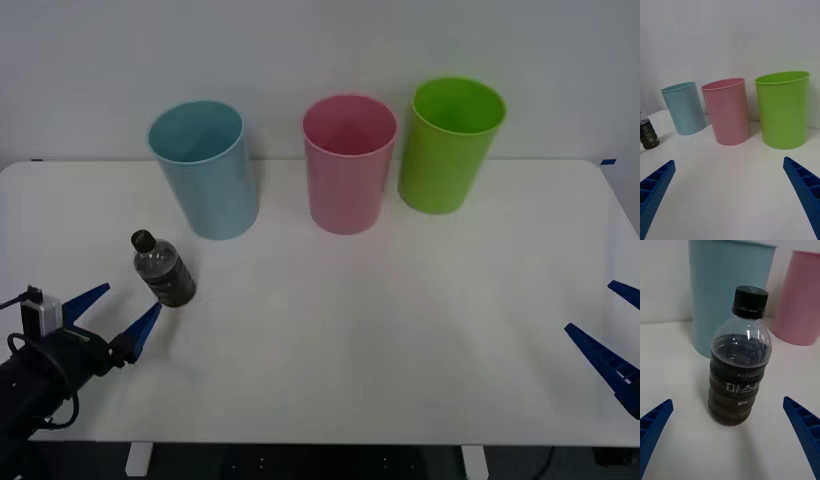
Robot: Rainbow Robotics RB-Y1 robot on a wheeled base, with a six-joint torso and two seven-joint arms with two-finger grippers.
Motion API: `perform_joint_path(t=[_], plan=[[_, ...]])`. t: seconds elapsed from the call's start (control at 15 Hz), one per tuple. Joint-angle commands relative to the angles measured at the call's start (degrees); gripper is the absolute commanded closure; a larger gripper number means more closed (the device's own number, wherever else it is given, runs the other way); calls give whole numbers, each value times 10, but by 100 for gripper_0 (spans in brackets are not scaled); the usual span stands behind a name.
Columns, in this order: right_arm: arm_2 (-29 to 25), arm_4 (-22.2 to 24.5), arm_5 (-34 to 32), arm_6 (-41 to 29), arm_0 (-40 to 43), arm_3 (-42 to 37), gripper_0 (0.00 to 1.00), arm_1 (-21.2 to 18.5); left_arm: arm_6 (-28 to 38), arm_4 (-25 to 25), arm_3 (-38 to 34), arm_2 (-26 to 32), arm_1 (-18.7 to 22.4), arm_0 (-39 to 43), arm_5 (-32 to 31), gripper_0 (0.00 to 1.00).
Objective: Grasp the object on the table and drop it into the matching bin: aluminum can to the light blue bin, PET bottle to the pink bin.
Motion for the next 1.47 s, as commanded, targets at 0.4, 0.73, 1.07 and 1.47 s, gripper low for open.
perform_joint_path(t=[0.4, 0.73, 1.07, 1.47], plan=[[0, 0, 0, 0, 0, 0, 0, 0, -29, -15, 71, -4, -17, -70, 0, 0], [0, 0, 0, 0, 0, 0, 0, 0, -41, -24, 111, -5, -31, -112, 0, 0], [0, 0, 0, 0, 0, 0, 0, 0, -50, -25, 143, -5, -39, -144, 0, 0], [0, 0, 0, 0, 0, 0, 0, 0, -51, -35, 146, -5, -44, -149, 0, 0]])
